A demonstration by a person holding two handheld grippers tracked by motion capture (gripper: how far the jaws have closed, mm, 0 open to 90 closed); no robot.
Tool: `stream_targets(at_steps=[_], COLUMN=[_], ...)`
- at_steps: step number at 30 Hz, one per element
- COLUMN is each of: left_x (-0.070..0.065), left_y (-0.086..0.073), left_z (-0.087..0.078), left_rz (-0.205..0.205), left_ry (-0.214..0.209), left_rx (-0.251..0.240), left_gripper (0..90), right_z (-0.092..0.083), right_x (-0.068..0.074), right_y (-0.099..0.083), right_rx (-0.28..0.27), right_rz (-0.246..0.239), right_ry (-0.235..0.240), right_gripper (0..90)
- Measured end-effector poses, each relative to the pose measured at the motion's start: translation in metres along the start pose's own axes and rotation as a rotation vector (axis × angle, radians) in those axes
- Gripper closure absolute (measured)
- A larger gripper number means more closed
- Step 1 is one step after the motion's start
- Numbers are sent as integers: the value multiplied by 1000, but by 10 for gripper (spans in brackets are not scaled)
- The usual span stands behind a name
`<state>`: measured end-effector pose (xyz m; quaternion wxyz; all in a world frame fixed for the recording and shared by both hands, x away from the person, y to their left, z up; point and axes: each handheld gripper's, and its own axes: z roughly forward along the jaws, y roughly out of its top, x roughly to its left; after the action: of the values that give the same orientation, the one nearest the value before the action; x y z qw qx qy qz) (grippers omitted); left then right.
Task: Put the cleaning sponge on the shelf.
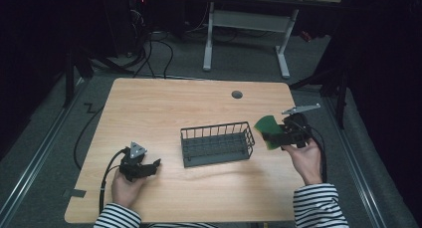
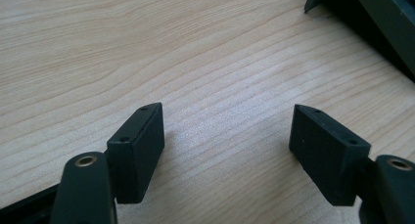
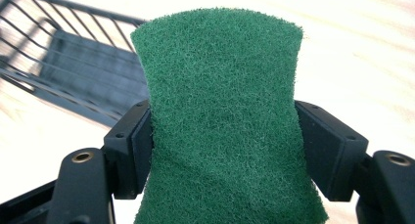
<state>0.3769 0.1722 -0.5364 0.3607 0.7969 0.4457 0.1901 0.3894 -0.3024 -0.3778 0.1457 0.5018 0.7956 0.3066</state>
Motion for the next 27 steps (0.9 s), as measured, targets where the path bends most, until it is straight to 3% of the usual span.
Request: stream_targets(at_steps=[8, 12, 14, 23, 27], left_x=[0, 0, 0, 0, 0], left_y=[0, 0, 0, 0, 0], left_z=[0, 0, 0, 0, 0], left_rz=[2, 7, 6, 7, 7], left_ry=[-1, -2, -1, -1, -1], left_rx=[2, 4, 2, 2, 2], left_gripper=[290, 286, 284, 283, 283], right_z=[17, 26, 36, 62, 69], right_x=[36, 45, 54, 70, 73], right_y=[31, 38, 45, 54, 55], right_rx=[15, 21, 34, 72, 76], right_rz=[-107, -117, -148, -176, -163], right_ry=[20, 24, 18, 5, -3], right_gripper=[288, 288, 288, 287, 287])
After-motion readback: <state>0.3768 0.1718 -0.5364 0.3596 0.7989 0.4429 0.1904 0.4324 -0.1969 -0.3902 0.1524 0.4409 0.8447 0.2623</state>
